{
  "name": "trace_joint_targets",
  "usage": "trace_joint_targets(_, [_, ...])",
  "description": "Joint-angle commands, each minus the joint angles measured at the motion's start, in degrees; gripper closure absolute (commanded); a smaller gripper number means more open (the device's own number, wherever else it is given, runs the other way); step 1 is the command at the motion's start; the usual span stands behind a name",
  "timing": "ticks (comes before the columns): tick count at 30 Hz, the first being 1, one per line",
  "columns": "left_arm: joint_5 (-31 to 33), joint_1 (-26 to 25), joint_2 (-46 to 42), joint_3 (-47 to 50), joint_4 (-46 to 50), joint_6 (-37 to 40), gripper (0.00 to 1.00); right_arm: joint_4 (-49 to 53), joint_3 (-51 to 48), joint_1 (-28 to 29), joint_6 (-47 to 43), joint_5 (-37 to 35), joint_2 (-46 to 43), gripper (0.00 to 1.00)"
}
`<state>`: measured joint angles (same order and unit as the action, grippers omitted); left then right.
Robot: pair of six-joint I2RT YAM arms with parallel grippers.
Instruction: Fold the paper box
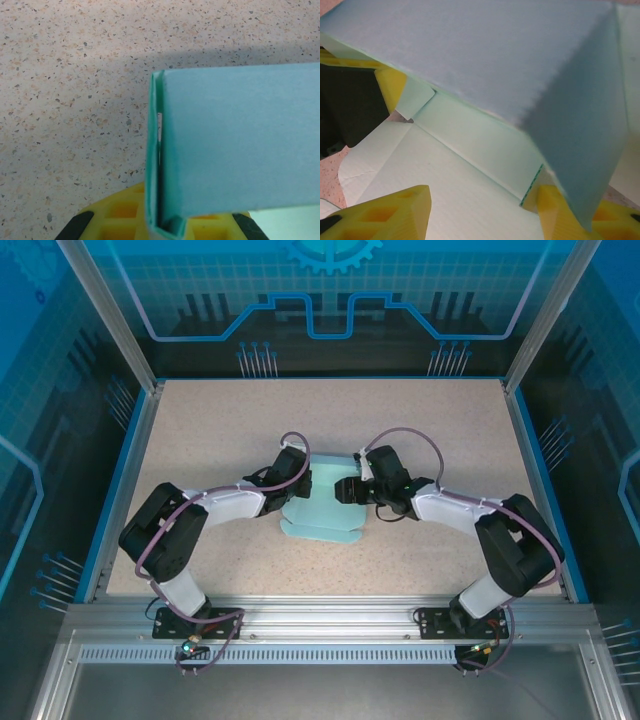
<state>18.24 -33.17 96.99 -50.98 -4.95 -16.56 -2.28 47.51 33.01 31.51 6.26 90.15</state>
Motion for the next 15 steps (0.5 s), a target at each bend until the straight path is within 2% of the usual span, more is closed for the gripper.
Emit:
trace_joint_targets(1, [-1.2, -0.3, -2.2, -1.0, -0.7, 0.1, 0.95, -2.2, 2.2, 1.6, 0.1, 1.4, 2.3, 0.41])
trace_joint_targets(8, [-1.0, -0.3, -2.4, -0.9, -0.7, 0.2, 0.95, -2.8, 2.2, 2.7, 0.1, 1.1, 4.4, 0.42])
trace_joint_targets(15, [-0.4, -0.3, -2.4, -0.3, -0.8, 0.4, 0.95, 2.4, 2.5, 2.1, -3.7, -1.9, 0.7, 0.41])
